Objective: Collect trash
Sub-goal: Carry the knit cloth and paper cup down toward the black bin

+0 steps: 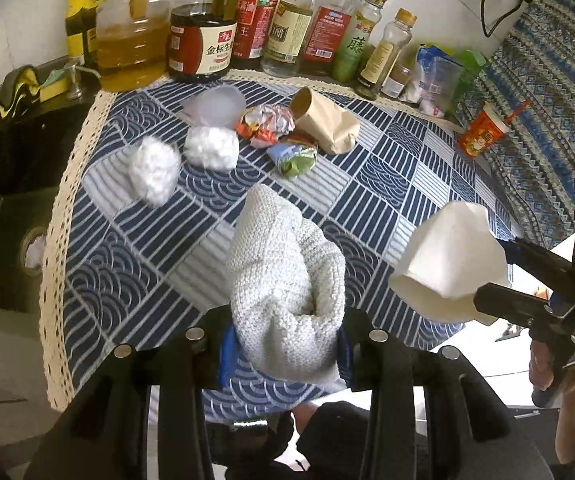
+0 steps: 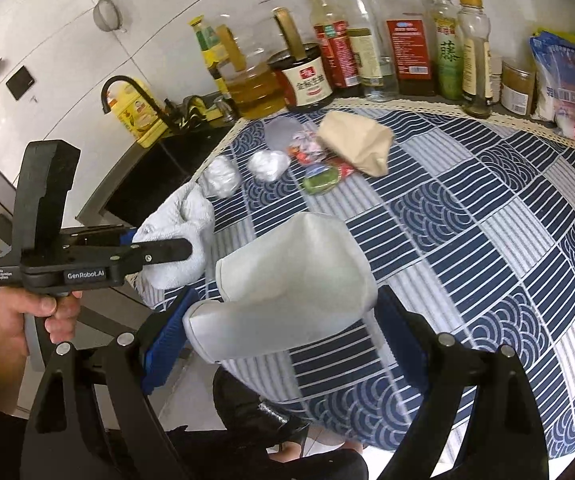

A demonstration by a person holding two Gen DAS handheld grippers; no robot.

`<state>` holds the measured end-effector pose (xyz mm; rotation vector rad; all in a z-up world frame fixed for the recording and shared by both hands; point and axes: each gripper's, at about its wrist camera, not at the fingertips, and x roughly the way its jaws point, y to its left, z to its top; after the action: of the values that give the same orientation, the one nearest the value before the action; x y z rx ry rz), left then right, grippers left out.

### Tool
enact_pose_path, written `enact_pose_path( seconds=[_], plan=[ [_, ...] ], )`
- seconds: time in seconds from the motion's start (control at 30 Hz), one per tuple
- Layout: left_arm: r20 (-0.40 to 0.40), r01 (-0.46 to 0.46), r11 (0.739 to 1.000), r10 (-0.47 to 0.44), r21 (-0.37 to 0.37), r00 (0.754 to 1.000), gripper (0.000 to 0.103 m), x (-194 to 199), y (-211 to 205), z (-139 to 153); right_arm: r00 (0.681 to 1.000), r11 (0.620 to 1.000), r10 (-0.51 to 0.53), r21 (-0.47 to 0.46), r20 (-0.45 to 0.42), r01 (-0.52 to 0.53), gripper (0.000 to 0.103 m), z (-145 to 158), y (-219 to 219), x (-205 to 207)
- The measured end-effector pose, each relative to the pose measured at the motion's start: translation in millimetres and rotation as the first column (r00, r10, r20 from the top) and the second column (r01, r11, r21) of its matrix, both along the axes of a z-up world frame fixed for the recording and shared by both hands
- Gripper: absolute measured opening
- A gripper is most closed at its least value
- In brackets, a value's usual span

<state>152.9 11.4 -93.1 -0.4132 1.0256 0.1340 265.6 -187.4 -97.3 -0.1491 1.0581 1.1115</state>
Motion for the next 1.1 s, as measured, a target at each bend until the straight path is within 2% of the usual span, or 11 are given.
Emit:
enact_pose_path(
  seconds=[0.3, 0.67, 1.1],
  plan=[
    [0.018, 0.007, 1.0, -0.007, -0.019, 1.0, 0.037, -50.3, -1.5, -1.0, 1.0, 1.0, 0.001, 0.001, 0.019, -0.001, 0.088, 5.3, 7.0, -50.0],
    [0.006, 0.029, 0.998, -0.028, -0.049, 1.0, 0.037, -115.1, -4.6, -18.2, 1.0, 1.0, -0.015, -0.002, 0.01, 0.015, 0.088, -1.1, 11.1, -114.0],
    [-0.014, 0.044, 0.993, -0.046, -0.107, 0.999, 0.037, -159.0, -8.9, -47.3, 0.998, 0.997, -0.044, -0.063, -0.051, 0.04, 0.088, -31.5, 7.9, -160.2]
  ],
)
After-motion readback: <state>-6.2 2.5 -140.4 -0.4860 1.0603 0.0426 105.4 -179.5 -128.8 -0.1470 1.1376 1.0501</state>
